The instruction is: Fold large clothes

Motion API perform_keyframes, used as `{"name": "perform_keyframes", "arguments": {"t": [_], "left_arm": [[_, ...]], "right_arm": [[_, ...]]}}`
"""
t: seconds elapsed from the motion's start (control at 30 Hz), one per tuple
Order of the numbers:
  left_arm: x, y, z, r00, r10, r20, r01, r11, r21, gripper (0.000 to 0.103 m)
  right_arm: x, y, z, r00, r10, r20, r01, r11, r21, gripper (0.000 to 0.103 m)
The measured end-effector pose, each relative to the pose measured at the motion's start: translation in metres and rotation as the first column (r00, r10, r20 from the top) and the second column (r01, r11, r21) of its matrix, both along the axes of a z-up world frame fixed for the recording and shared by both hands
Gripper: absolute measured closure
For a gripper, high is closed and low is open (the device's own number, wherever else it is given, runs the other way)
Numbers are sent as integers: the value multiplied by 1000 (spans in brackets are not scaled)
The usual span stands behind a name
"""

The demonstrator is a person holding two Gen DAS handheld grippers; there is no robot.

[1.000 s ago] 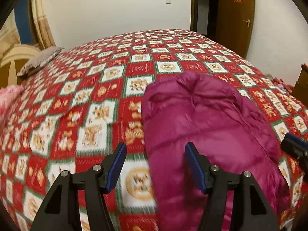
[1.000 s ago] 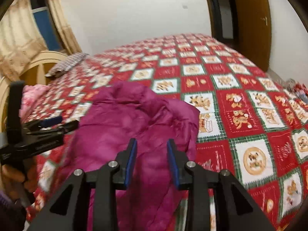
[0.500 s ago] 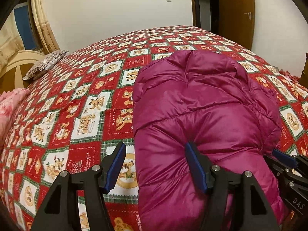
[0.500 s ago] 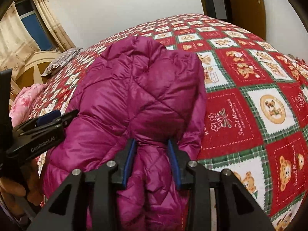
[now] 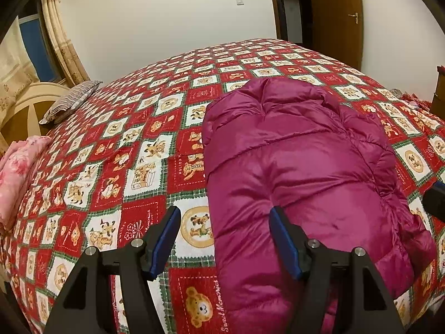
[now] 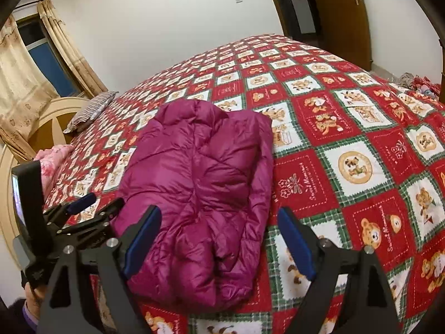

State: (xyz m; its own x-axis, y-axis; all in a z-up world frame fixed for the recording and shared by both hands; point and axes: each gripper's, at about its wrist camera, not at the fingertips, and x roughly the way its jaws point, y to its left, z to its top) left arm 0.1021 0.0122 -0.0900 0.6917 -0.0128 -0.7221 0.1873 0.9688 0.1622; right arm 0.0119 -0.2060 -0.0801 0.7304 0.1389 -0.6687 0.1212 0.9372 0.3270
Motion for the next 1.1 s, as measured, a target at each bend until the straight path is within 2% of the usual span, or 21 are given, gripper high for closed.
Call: {"name": "perform_keyframes", "arguments": {"t": [0.2, 0.3, 0.4, 0.43, 0.5, 0.63, 0.77, 0.87, 0.97, 1.1], "left_arm": [[-8, 5, 3, 1000, -10, 5, 10, 1000, -6, 36], [-12, 20, 6, 999, -41, -14, 39, 994, -101, 36], [-5, 40, 7, 998, -29, -47, 19, 978, -206, 36], [1, 48, 7, 998, -20, -65, 3, 969, -248, 36], [14, 60, 7, 995, -4, -98, -27, 948, -317, 36], [41, 72, 5, 991, -17, -132, -43, 900, -435, 36], [70, 73, -8, 988, -39, -149, -41, 865, -500, 36], [89, 71, -29, 977, -72, -201, -57, 818, -572, 36], [93, 73, -43, 978, -53, -204, -92, 766, -636, 33], [93, 74, -54, 976, -111, -186, -36, 763, -646, 32]], "right_arm": [[0, 11, -6, 1000, 24, -15, -24, 1000, -8, 15], [-5, 7, -5, 1000, 24, -9, -24, 1000, -14, 15], [-9, -4, -4, 1000, 21, -5, -21, 1000, 7, 12], [-9, -9, -4, 1000, 18, -5, -18, 1000, 19, 6], [-5, -20, -2, 1000, 9, 5, -9, 998, 59, 2], [14, -36, 3, 999, 19, 25, -23, 987, 161, 0], [46, -44, -9, 999, 32, 6, -33, 984, 177, 0], [63, -45, -25, 999, 48, 6, -48, 980, 195, 0], [79, -39, -46, 997, 78, -9, -75, 974, 214, 0], [89, -27, -61, 988, 154, 9, -152, 956, 251, 0]]}}
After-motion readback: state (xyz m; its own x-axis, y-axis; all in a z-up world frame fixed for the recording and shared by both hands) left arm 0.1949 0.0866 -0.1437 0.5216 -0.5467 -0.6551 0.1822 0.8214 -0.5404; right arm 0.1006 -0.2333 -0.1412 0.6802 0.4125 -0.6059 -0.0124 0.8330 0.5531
